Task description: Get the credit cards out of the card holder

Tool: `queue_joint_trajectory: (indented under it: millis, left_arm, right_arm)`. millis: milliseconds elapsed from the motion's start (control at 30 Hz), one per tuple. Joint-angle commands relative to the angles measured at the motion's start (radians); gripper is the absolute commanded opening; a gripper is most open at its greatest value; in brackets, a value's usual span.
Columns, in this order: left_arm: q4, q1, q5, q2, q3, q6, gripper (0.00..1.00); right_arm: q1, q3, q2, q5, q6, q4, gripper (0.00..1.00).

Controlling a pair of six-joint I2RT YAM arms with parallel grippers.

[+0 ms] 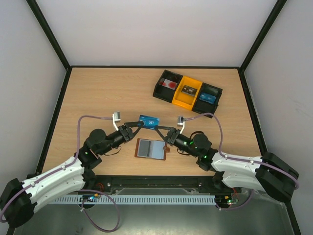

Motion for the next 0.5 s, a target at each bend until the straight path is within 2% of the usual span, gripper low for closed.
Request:
queue_joint_trajectory:
  millis: [0,67,200,267,467]
  left_arm:
    - [-0.064,0.005,-0.016,-0.029,0.023,0.044,0.67]
    - [-0.128,0.005,-0.023,-0.039,0.044,0.079,0.76]
    - [-0.266,0.005,-0.053,-0.066,0.083,0.168,0.87]
    - [-0.343,0.005,-0.071,-0.07,0.106,0.202,0.99]
    - [-0.489,0.005,-0.09,-0.048,0.15,0.273,1.0]
  right_arm:
    - [0.004,0.042,-0.056,0.058,-0.082,-0.106,0.02]
    - [-0.001,0.069,-0.092,0.09,-0.12,-0.213,0.02]
    - [-0.025,0.144,-0.138,0.133,-0.241,-0.44,0.02]
    - [-0.049,0.195,-0.138,0.139,-0.297,-0.547,0.02]
    - [-0.157,0.311,-0.122,0.139,-0.4,-0.787,0.02]
